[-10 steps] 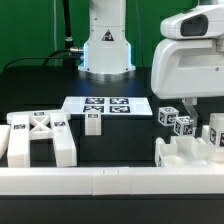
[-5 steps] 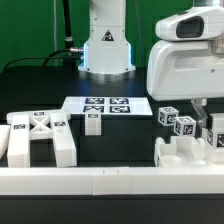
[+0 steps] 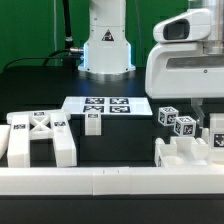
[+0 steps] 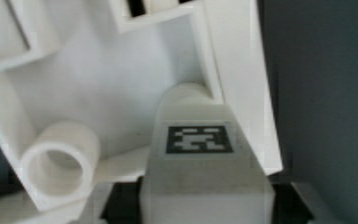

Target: Assemble chair

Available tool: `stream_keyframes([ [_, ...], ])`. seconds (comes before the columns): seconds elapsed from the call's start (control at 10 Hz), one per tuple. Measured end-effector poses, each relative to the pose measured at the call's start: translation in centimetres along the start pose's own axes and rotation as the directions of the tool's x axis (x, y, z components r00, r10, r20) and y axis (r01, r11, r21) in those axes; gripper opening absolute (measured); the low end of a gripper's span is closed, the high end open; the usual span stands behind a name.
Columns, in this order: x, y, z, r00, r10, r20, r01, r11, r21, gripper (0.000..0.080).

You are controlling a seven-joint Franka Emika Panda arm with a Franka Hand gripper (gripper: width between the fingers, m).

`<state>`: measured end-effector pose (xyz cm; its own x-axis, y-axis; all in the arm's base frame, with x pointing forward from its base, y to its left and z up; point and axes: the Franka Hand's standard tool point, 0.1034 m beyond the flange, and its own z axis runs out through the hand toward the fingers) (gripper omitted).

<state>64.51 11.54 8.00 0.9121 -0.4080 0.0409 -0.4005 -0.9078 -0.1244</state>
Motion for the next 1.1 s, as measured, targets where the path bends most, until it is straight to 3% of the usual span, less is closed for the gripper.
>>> stream_keyframes([
  [0.3,-0.04,-0.05,0.04,0.948,0.317,0.01,-0.317,0.948,0.015,0.0287],
  [0.5,-0.19,-0.29,0.2,0.832,0.555,0.012,-0.555,0.832,0.014,0.0287],
  [0.8,-0.19,-0.36,0.18,0.669,0.743,0.023,-0.743,0.669,0.013,0.0287],
  [0.9,-0.21,-0.36,0.2,0.657,0.754,0.023,-0.754,0.657,0.012,0.0287],
  [1.1,-0.19,-0.29,0.2,0.694,0.72,0.022,-0.72,0.694,0.013,0.0537],
])
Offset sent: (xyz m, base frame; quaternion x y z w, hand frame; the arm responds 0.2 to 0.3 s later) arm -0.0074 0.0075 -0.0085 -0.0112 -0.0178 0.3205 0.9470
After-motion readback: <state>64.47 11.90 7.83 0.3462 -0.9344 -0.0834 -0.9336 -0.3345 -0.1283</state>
